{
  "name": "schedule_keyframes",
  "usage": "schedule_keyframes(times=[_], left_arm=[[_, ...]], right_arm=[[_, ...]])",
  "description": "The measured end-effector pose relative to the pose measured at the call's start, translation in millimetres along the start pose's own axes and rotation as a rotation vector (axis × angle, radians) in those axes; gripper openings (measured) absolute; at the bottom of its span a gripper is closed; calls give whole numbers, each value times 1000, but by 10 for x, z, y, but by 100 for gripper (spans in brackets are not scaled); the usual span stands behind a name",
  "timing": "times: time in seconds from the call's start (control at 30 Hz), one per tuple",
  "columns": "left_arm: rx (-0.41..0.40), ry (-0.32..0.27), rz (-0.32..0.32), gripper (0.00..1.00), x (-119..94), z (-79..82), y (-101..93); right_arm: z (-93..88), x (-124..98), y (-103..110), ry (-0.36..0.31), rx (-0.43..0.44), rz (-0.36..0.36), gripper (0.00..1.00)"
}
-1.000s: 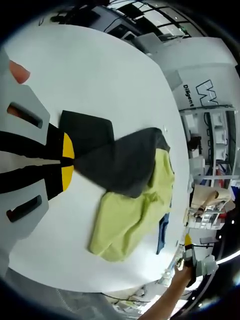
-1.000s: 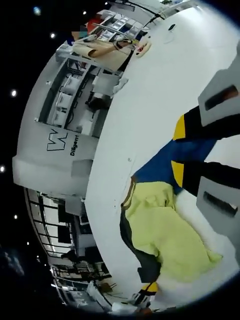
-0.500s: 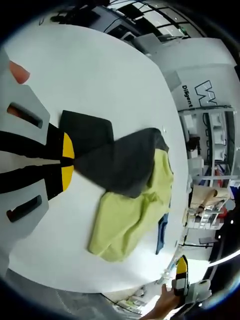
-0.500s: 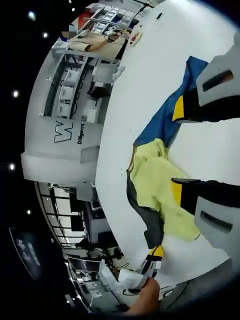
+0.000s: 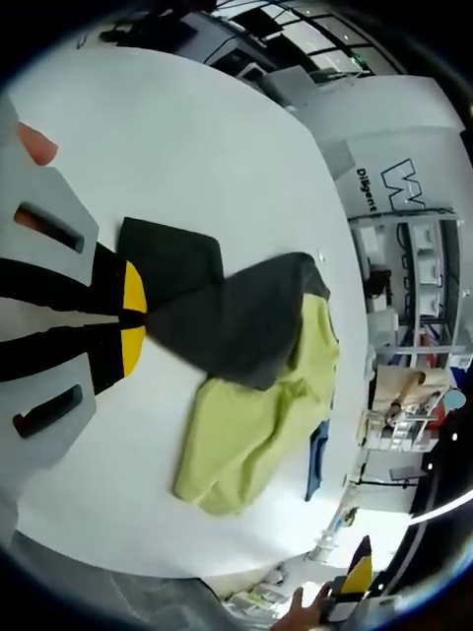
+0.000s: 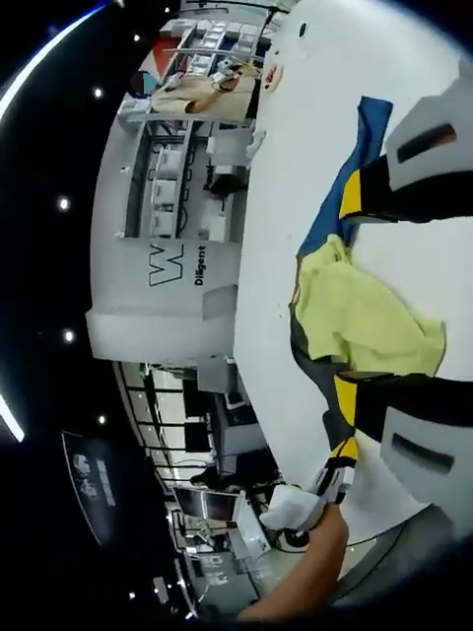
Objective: Fold the garment on the visible template until the final outline fits inside the template.
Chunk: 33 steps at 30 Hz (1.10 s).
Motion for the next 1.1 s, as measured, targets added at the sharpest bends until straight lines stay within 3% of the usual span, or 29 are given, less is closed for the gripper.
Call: schedule_keyframes(times=[0.2, 0.3, 0.57, 0.83, 0.97, 1.1], left_arm=[[1, -4, -2, 0, -7, -5, -7], [0, -10, -3, 0, -1, -8, -4], [42, -19, 4, 0, -19, -14, -9], [-13, -86, -25, 0, -229, 194, 6], [-118, -101, -45, 0, -369, 320, 55], [-157, -121, -36, 0, -449, 424, 179]], right_arm=[[-43, -96, 120, 10, -28, 18, 56], [-72, -62, 119, 47, -41, 25, 55], [-56, -58, 132, 36, -61, 33, 52], [-61, -51, 102, 39, -60, 24, 51], [-66, -43, 110, 46, -65, 28, 51], [-69, -50, 107, 46, -65, 29, 50]])
Point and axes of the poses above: the point that each gripper's makers call its tool centre point, and the gripper's own axes: x roughly forward along the fingers, y roughly to its left, z roughly out of its top, the point moved 10 cm from there along -x, roughly backward along the fingers, and after that the axes turned 12 degrees about -x, right-handed, at the moved point
